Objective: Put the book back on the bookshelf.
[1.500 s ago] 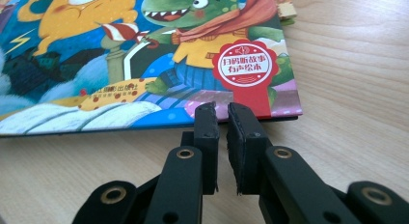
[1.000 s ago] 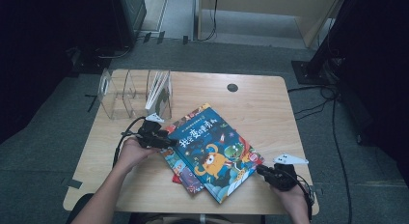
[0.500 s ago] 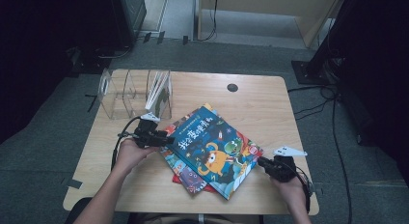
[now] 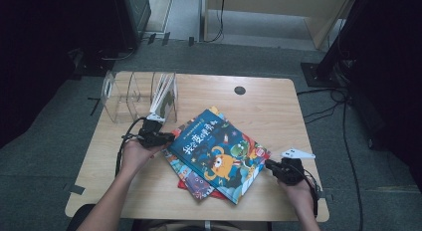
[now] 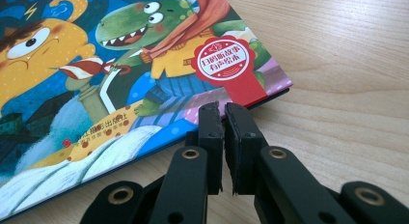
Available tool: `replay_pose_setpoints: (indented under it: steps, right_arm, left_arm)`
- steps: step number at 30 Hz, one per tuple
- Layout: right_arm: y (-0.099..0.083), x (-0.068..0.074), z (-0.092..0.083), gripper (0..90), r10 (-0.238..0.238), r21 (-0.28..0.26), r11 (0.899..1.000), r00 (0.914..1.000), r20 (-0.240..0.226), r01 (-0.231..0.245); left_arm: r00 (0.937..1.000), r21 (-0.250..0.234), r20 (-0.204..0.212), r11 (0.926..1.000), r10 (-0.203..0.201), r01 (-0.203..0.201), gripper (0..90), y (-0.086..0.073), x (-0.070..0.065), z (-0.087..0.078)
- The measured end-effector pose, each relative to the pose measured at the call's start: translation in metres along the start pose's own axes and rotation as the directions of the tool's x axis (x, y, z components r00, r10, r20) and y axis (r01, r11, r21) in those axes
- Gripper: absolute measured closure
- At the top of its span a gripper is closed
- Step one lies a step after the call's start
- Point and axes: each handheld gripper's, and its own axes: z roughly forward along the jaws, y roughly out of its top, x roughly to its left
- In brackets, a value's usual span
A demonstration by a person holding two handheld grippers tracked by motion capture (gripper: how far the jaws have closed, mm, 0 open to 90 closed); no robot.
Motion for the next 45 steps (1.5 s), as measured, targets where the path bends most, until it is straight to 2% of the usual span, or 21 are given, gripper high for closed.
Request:
replay_pose_setpoints:
  steps: [4,9,12,16,21,23,31,45]
  right_arm:
    - [0.001,-0.002,0.002,86.0,-0.002,0.008,1.0,1.0,0.005,0.002]
    - [0.004,-0.006,0.006,86.3,0.008,0.013,1.0,1.0,0.006,-0.008]
    - [0.007,-0.008,0.009,86.6,0.005,0.005,1.0,0.9999,0.01,-0.005]
    - [0.01,-0.013,0.011,86.7,0.024,0.004,1.0,0.9997,0.009,-0.024]
    - [0.011,-0.014,0.011,87.1,0.023,-0.004,1.0,0.9997,0.009,-0.023]
    - [0.011,-0.014,0.011,87.3,0.022,-0.005,1.0,0.9997,0.01,-0.022]
    - [0.013,-0.015,0.012,89.2,0.025,-0.009,1.0,0.9995,0.018,-0.025]
    - [0.024,-0.017,0.021,90.0,0.027,-0.003,1.0,0.9996,0.012,-0.027]
  left_arm:
    - [0.9999,0.017,0.016,0.9999,-0.004,0.004,85.8,0.0,0.005,0.003]
    - [0.9999,0.025,0.01,0.9997,-0.001,0.001,86.3,-0.001,0.006,0.006]
    - [0.9994,0.037,0.036,0.9993,-0.002,0.001,87.0,-0.003,0.008,0.006]
    - [0.9988,0.048,0.049,0.9988,-0.007,0.005,86.5,-0.006,0.004,0.003]
    - [0.9989,0.06,0.046,0.9981,0.011,-0.014,86.5,-0.011,-0.004,0.0]
    - [0.9991,0.057,0.043,0.9984,0.004,-0.006,86.7,-0.013,-0.006,0.0]
    - [0.9969,0.065,0.078,0.9978,-0.012,0.007,86.6,-0.02,-0.011,-0.004]
    - [0.9971,0.065,0.074,0.9978,-0.017,0.012,85.9,-0.037,-0.023,-0.014]
